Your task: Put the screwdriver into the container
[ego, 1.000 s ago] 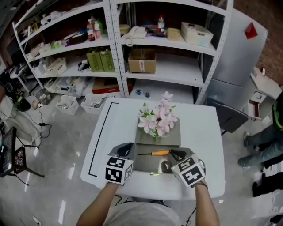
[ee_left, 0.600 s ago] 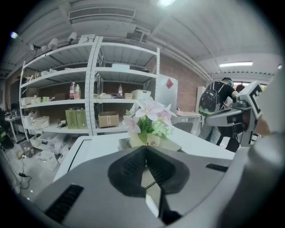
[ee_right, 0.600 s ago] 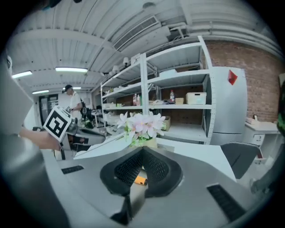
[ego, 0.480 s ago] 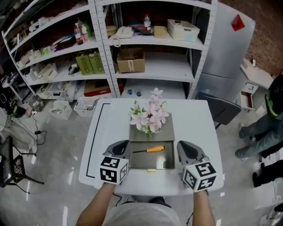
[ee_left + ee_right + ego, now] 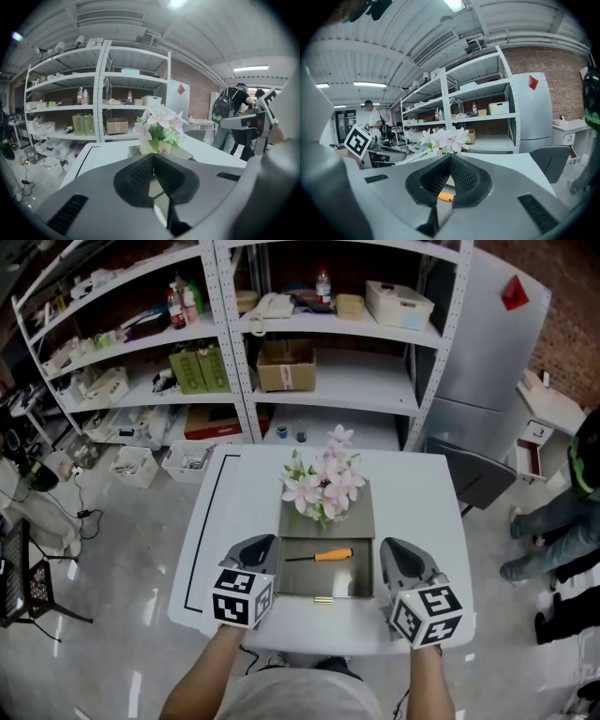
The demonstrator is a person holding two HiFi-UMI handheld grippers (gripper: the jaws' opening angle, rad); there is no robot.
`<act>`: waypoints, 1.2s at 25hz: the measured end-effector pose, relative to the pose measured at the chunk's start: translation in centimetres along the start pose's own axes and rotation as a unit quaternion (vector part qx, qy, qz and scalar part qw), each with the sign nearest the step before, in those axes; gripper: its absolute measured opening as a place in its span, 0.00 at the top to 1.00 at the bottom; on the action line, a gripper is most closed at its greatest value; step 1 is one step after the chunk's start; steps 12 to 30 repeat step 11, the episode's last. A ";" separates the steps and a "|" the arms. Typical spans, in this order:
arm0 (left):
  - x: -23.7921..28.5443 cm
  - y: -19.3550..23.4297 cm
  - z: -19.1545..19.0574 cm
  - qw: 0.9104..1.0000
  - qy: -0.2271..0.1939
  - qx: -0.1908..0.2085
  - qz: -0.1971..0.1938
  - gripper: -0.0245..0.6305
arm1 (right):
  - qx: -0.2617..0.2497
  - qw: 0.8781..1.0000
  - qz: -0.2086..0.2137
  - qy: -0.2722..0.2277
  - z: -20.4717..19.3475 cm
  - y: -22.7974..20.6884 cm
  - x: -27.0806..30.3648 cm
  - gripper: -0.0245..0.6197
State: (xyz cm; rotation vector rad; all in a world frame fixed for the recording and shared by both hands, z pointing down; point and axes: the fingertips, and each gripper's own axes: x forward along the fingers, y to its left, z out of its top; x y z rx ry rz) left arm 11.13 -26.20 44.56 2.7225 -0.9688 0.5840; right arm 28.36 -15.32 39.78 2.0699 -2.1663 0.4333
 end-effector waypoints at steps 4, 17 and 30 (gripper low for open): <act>0.0 0.0 -0.3 1.000 0.003 -0.002 0.001 0.96 | -0.001 1.000 0.004 0.005 -0.3 0.1 0.2 0.95; 0.1 0.1 -0.6 1.000 0.008 -0.005 0.002 0.96 | 0.001 1.000 0.004 0.011 -0.7 -0.2 0.2 0.95; 0.1 0.1 -0.6 1.000 0.008 -0.005 0.002 0.96 | 0.001 1.000 0.004 0.011 -0.7 -0.2 0.2 0.95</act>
